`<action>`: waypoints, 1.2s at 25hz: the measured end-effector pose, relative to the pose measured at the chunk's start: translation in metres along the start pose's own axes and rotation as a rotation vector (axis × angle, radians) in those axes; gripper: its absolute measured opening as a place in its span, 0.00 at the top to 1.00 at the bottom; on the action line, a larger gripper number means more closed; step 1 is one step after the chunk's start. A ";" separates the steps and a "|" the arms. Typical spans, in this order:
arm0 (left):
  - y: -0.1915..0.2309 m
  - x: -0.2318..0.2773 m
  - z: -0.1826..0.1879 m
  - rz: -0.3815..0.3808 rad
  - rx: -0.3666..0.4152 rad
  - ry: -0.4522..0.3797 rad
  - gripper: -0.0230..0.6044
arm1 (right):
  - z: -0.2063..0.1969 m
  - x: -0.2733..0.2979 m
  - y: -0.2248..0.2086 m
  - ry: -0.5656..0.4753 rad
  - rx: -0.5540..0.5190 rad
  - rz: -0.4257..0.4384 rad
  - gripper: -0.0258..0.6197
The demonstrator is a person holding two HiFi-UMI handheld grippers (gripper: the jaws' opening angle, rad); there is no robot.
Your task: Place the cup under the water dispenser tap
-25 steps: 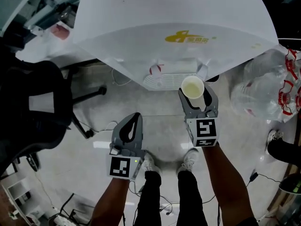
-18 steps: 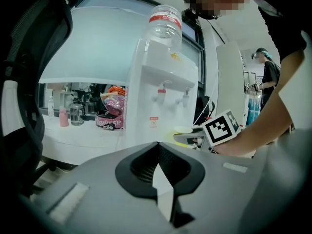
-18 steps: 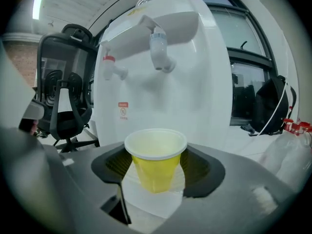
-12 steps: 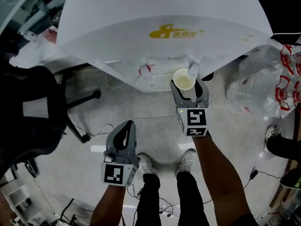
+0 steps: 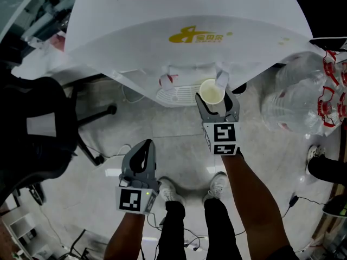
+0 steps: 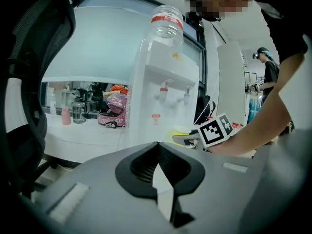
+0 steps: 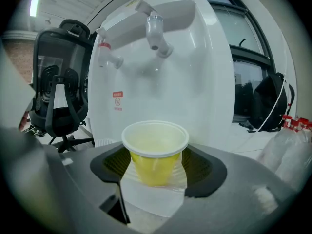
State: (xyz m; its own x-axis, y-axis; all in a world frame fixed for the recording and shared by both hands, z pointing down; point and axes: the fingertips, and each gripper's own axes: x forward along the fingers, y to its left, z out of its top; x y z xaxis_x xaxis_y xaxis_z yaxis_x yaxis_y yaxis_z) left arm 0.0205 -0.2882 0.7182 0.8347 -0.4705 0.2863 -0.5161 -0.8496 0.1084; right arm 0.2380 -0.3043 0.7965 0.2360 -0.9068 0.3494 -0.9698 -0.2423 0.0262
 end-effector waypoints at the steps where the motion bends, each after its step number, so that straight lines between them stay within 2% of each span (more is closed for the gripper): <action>1: 0.000 0.000 0.000 0.001 -0.001 0.000 0.94 | -0.002 0.000 0.000 0.007 -0.002 0.001 0.45; 5: 0.001 -0.002 -0.006 0.011 0.006 0.037 0.94 | -0.005 -0.005 0.002 0.016 -0.005 0.007 0.38; 9: 0.000 -0.006 -0.003 0.014 -0.003 0.051 0.94 | -0.003 -0.027 0.006 0.009 -0.028 0.022 0.38; 14: -0.011 -0.012 0.015 -0.021 -0.013 0.000 0.94 | 0.015 -0.075 0.020 -0.053 -0.062 0.072 0.40; 17: -0.015 -0.020 0.021 -0.026 -0.016 0.017 0.94 | 0.044 -0.110 0.031 -0.132 -0.102 0.100 0.47; 20: -0.019 -0.030 0.033 -0.013 -0.036 0.047 0.94 | 0.073 -0.143 0.035 -0.171 -0.058 0.091 0.55; 24: -0.030 -0.042 0.067 -0.034 -0.034 -0.030 0.94 | 0.107 -0.176 0.032 -0.154 -0.019 0.039 0.71; 26: -0.043 -0.050 0.078 -0.053 -0.035 -0.035 0.94 | 0.120 -0.194 0.032 -0.124 -0.024 0.014 0.76; 30: -0.056 -0.069 0.105 -0.061 -0.027 -0.034 0.94 | 0.156 -0.230 0.035 -0.149 -0.067 -0.011 0.90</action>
State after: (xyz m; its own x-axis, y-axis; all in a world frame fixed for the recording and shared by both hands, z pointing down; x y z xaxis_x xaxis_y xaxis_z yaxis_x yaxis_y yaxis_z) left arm 0.0117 -0.2333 0.5927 0.8705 -0.4265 0.2457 -0.4689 -0.8703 0.1507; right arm 0.1592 -0.1579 0.5708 0.2477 -0.9466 0.2064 -0.9680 -0.2329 0.0936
